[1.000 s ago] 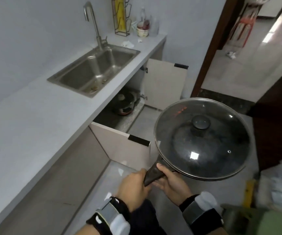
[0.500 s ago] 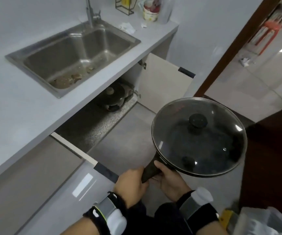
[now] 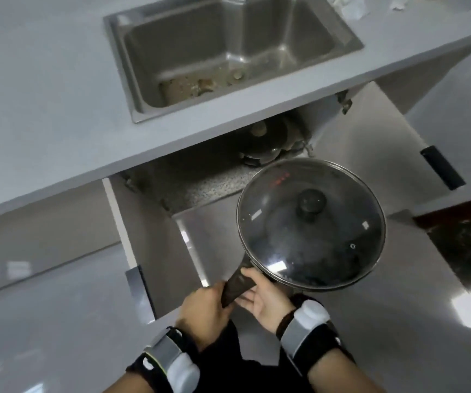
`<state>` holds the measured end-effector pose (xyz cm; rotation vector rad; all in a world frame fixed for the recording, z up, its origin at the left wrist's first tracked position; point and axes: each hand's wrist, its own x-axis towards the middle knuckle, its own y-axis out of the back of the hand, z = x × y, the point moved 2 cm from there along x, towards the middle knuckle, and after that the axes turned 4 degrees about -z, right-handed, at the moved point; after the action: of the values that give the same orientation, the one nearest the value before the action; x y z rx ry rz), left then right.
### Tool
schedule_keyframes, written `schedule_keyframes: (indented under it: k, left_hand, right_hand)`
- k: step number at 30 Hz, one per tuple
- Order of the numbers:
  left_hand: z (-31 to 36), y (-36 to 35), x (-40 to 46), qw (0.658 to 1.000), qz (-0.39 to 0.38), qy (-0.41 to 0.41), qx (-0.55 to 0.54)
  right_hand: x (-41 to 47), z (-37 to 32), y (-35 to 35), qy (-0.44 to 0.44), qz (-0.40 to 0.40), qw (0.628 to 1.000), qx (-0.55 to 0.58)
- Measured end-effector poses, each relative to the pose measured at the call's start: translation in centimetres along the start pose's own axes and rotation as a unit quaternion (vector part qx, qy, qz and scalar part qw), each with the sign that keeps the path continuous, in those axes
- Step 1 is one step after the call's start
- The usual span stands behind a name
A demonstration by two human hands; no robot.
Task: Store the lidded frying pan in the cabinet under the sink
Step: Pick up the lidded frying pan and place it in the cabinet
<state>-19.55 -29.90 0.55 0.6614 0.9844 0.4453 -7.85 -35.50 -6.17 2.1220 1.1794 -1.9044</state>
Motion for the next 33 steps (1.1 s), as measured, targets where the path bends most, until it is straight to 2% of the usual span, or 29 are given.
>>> schedule_keyframes:
  k: [5, 10, 13, 15, 18, 21, 25, 29, 33]
  left_hand:
    - [2.8, -3.0, 2.2, 0.991, 0.044, 0.096, -0.087]
    - [3.3, -7.1, 5.4, 0.957, 0.072, 0.199, -0.198]
    - [1.3, -9.9, 8.3, 0.939, 0.088, 0.234, -0.237]
    - [0.1, -10.9, 9.4, 0.938, 0.091, 0.249, -0.225]
    - [-3.1, -14.8, 14.0, 0.919, 0.104, 0.293, -0.244]
    - [-6.4, -17.9, 18.1, 0.907, 0.067, 0.346, -0.232]
    - [-11.1, -21.8, 22.7, 0.886, 0.093, 0.332, -0.309]
    - [-14.3, -25.5, 27.8, 0.886, 0.106, 0.351, -0.283]
    - [-16.2, -26.2, 31.5, 0.886, 0.225, 0.335, -0.228]
  right_hand:
    - [2.7, -3.6, 2.5, -0.048, -0.026, 0.994, -0.096]
    - [7.4, -4.7, 4.6, -0.069, -0.038, 0.978, -0.195]
    - [12.3, -3.8, 5.3, -0.07, -0.054, 0.968, -0.236]
    - [14.0, -3.3, 5.3, -0.075, -0.057, 0.962, -0.257]
    - [20.8, -1.4, 6.8, -0.068, -0.084, 0.951, -0.29]
    - [26.3, -0.1, 8.2, -0.076, -0.084, 0.942, -0.317]
    - [33.4, 1.5, 9.2, -0.092, -0.101, 0.931, -0.338]
    - [40.0, 2.3, 10.1, -0.047, -0.124, 0.933, -0.333]
    - [45.0, 1.8, 9.5, -0.025, -0.175, 0.924, -0.339]
